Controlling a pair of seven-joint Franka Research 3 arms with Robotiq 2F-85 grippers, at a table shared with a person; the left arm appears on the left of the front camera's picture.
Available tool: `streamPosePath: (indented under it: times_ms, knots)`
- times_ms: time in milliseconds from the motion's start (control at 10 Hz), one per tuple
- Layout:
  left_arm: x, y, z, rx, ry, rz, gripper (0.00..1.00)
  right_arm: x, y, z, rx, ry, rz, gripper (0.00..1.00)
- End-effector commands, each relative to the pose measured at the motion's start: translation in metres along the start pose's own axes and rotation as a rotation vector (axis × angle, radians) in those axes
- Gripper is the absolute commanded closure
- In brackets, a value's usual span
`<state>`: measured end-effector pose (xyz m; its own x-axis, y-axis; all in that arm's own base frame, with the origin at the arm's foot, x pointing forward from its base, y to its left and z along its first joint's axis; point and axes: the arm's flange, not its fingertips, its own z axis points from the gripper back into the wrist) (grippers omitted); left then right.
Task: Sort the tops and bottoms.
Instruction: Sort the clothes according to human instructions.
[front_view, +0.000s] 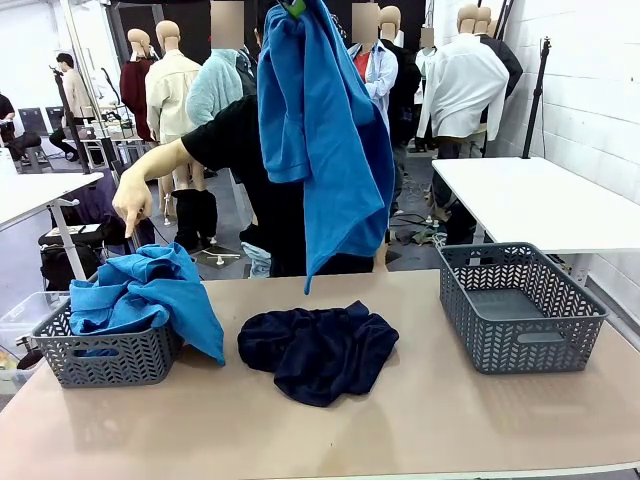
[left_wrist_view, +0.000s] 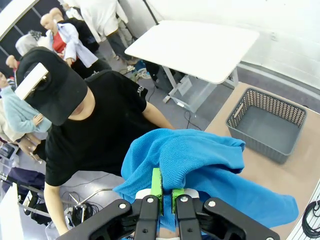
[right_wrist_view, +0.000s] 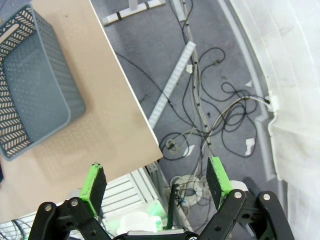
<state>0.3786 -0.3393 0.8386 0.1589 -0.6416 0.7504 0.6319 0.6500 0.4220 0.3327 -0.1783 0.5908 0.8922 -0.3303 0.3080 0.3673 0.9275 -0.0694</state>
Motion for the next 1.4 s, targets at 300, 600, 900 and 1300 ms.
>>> streamPosePath:
  times_ms: [300,600,900,1300]
  knots:
    - [0.0,0.0,0.0,0.0,0.0,0.0,1.0,-0.004,0.003,-0.003,-0.003,0.004,-0.026,0.0]
    - [0.0,0.083,0.04,0.262,-0.059,0.094,1.0,-0.004,0.003,-0.003,-0.003,0.004,-0.026,0.0]
    - [-0.047,0.158,0.09,0.481,-0.026,0.271,1.0,-0.004,0.003,-0.003,-0.003,0.004,-0.026,0.0]
    - [-0.168,0.233,0.115,0.619,0.095,0.552,1.0,-0.004,0.003,-0.003,-0.003,0.004,-0.026,0.0]
